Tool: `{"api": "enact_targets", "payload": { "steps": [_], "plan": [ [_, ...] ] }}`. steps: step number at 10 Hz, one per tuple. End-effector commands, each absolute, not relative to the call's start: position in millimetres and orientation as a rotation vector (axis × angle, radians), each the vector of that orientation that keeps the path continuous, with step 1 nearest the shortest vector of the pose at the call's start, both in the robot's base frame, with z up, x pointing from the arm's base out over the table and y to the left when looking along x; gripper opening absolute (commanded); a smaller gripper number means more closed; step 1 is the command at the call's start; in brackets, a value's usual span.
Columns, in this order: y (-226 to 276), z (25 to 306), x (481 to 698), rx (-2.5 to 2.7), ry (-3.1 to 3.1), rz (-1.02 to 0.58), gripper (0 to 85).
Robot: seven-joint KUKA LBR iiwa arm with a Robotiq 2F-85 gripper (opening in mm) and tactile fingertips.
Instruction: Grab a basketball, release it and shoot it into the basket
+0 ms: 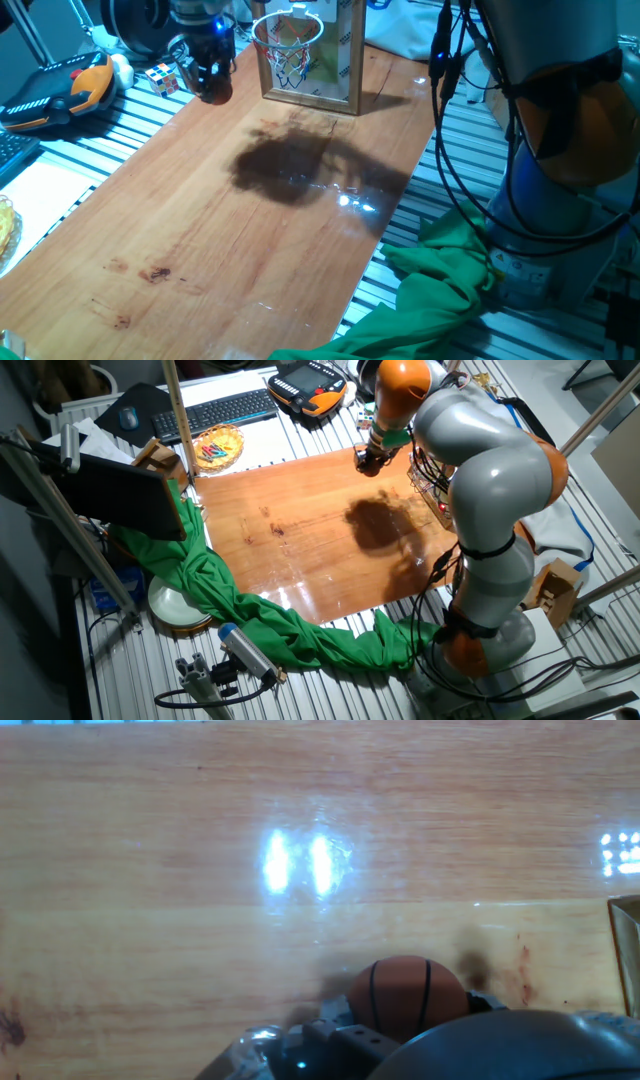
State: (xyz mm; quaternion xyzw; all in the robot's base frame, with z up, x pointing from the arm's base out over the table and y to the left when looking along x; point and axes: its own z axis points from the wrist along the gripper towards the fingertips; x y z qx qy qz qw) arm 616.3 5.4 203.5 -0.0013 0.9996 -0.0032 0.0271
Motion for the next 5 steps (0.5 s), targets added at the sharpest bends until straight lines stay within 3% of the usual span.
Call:
{"api": "enact_targets", "payload": {
  "steps": [1,5],
  "plan": [
    [5.4,203.6,616.3,0.004,3.084,-0.011,0.7],
    [5.4,203.6,616.3,0.071,3.051,-0.057,0.7]
  ]
}}
